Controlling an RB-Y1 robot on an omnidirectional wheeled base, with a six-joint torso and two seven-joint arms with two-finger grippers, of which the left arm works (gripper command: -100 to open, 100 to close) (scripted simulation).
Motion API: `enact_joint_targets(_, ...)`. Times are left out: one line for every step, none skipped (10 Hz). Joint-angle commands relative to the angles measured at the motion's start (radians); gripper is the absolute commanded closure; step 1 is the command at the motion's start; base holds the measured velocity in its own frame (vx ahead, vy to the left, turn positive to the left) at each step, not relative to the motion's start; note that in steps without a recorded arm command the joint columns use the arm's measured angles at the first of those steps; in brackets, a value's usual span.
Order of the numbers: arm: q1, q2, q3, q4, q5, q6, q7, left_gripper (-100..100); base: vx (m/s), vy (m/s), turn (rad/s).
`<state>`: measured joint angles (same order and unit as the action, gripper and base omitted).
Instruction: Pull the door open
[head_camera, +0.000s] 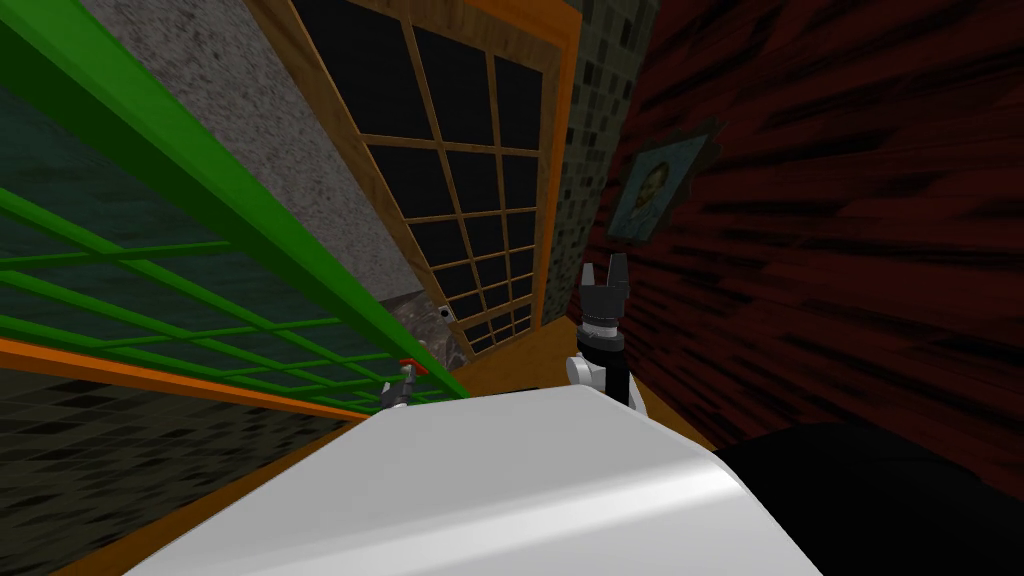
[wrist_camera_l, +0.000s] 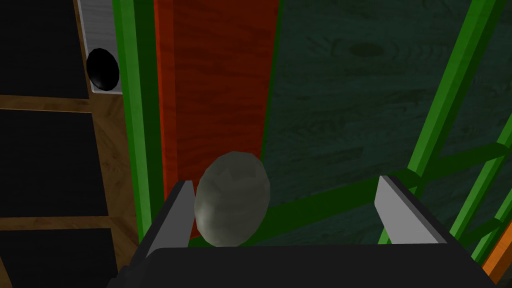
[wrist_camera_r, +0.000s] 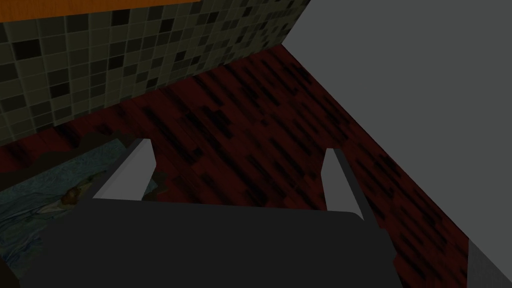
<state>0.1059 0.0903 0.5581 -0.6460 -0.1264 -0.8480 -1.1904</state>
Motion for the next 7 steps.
enact_joint_targets(0.047,-0.003,0.017,-0.050,0.005,0.050,0.004,100,-0.012,-0.007,0.017)
enact_joint_targets(0.047,-0.003,0.017,-0.046,0.005,0.038,0.004,100,-0.013,0.013,0.035)
enact_joint_targets(0.047,-0.003,0.017,-0.063,0.005,0.061,0.004,100,-0.018,0.000,-0.008)
enact_joint_targets(0.047,-0.003,0.017,-0.063,0.005,0.068,0.004,100,0.000,0.000,0.000)
enact_joint_targets(0.047,-0.003,0.017,-0.063,0.005,0.068,0.004,100,0.019,0.004,0.004)
enact_joint_targets(0.047,-0.003,0.017,-0.063,0.005,0.068,0.004,100,0.000,0.000,0.000)
enact_joint_targets(0.059,0.004,0.015,-0.057,0.019,0.067,0.043,100,-0.079,-0.005,-0.018)
